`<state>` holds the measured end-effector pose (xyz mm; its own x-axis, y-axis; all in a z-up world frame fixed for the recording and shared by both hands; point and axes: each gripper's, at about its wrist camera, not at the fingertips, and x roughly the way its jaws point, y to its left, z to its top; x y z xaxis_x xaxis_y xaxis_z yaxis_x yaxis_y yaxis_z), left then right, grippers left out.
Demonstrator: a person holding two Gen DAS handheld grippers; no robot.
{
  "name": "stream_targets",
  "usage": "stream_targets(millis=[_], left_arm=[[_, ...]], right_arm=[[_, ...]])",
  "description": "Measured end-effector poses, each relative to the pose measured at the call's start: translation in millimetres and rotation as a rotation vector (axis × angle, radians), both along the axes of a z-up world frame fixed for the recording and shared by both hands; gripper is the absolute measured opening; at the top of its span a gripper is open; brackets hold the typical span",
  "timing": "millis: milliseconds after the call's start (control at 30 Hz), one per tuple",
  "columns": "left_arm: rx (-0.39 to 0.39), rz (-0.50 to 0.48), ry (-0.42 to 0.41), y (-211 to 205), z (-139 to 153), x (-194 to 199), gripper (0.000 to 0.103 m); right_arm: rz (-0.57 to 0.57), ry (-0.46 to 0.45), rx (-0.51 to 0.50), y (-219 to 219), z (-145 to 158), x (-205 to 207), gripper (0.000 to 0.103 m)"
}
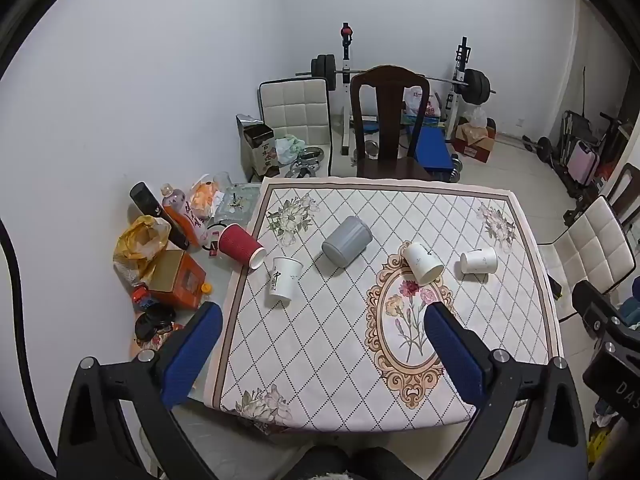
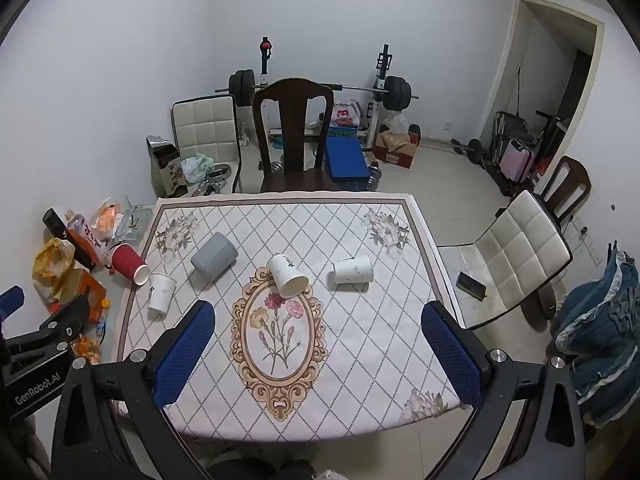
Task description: Flip cup upright
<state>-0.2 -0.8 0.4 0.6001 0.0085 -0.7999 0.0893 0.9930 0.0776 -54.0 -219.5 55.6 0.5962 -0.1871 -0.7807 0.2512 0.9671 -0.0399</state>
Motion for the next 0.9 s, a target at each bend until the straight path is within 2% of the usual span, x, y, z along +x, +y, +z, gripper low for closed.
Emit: stream_targets(millis=[400,900], left_arm=[[-0.016,-0.004,-0.008,-8,5,-11,0.103],[-0.024,-0.021,-0.011,-6,15,3,0.103]], right_arm=[[0.005,-0.012,-0.003,-12,6,-7,0.103],[-0.001,0.000,-0.015,-10,12,0,0.103]])
